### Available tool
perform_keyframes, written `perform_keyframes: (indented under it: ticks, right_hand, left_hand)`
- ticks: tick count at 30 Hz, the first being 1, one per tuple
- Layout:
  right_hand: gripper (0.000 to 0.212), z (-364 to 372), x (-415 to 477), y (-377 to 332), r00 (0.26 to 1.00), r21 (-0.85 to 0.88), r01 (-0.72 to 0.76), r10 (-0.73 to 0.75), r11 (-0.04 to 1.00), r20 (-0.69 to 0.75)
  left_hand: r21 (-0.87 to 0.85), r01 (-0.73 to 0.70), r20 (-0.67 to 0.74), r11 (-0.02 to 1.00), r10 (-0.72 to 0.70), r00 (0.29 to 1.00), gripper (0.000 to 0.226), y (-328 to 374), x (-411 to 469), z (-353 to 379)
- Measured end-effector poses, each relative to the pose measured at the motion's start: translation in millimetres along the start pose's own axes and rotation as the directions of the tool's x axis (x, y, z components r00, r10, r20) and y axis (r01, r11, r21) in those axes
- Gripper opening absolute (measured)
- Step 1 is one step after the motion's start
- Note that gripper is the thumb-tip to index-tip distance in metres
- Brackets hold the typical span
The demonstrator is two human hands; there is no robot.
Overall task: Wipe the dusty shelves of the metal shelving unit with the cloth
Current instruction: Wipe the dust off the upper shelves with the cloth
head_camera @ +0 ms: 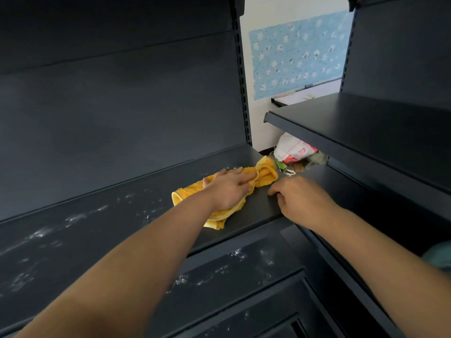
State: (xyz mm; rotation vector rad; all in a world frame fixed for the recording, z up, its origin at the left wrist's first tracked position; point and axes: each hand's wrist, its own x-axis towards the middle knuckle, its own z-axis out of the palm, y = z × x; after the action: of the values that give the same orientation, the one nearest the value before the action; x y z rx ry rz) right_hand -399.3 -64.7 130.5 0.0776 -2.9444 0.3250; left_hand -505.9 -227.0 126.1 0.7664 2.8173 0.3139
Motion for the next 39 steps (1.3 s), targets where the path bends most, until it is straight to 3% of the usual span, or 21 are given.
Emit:
perform_keyframes:
  ticks: [10,18,25,32,39]
  right_hand:
    - [0.038,-0.2,26.7,-7.5,0.992,-0.063,-0.113,0.116,0.992,0.040]
    - [0.036,0.7,35.2,-32.2,0.981,-0.234,-0.176,0.190,0.956,0.041]
    - [0.037,15.6,33.2,-58.8,0.996,-0.206,-0.051,0.065,0.977,0.062]
    - [0.044,10.6,32.3,-53.3,0.990,-0.223,0.031,0.000,0.974,0.138]
    - [0.051,2.2,34.5,-16.9,0.981,-0.056,0.041,-0.030,0.998,0.192]
  left_hand:
    - [-0.042,0.194,-0.026,0.980,-0.195,0.980,0.048,2.6,70.4,-10.6]
    - [-0.111,0.292,-0.064,0.950,-0.300,0.952,0.051,-22.0,79.0,-12.5]
    - [-0.201,0.570,-0.119,0.797,-0.597,0.793,0.059,-74.1,21.4,-19.4]
    - [-0.261,0.717,-0.140,0.646,-0.760,0.634,0.068,-99.3,-26.7,-18.5]
    - [-0.300,0.657,-0.098,0.692,-0.707,0.700,0.067,-47.6,-39.2,-14.0]
